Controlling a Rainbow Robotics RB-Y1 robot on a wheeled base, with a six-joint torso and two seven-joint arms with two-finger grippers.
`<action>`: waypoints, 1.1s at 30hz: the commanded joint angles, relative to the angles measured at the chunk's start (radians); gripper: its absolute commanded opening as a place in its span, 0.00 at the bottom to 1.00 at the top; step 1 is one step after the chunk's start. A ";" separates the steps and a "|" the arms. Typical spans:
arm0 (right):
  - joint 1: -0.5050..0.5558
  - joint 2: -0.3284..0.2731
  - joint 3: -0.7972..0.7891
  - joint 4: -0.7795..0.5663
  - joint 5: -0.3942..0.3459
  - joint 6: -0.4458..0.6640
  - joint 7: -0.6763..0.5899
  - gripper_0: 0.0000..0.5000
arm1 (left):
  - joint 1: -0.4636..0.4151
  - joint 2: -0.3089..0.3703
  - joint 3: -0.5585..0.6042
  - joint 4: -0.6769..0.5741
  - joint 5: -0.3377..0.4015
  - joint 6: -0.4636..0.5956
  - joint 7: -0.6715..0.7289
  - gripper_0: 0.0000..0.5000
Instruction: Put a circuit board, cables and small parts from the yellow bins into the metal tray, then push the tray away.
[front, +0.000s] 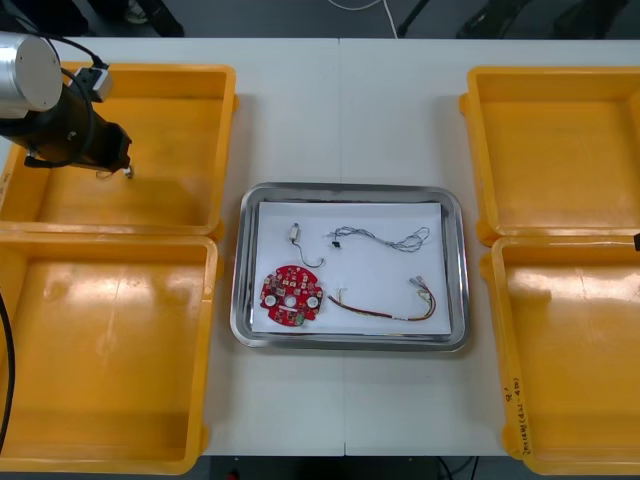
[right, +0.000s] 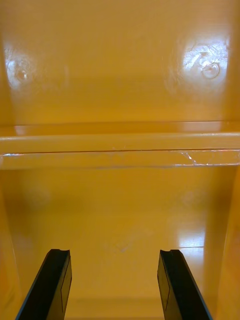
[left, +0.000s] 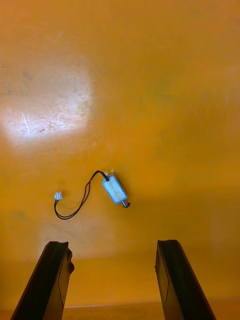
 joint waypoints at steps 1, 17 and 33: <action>0.011 -0.040 -0.033 -0.028 -0.006 -0.006 0.033 1.00 | -0.048 -0.045 0.086 -0.020 -0.055 0.033 0.098 1.00; 0.011 -0.040 -0.033 -0.028 -0.006 -0.006 0.033 1.00 | -0.048 -0.083 0.089 0.067 -0.095 -0.057 0.152 1.00; 0.011 -0.040 -0.033 -0.028 -0.006 -0.006 0.033 1.00 | -0.048 -0.105 0.089 0.152 -0.060 -0.206 0.156 1.00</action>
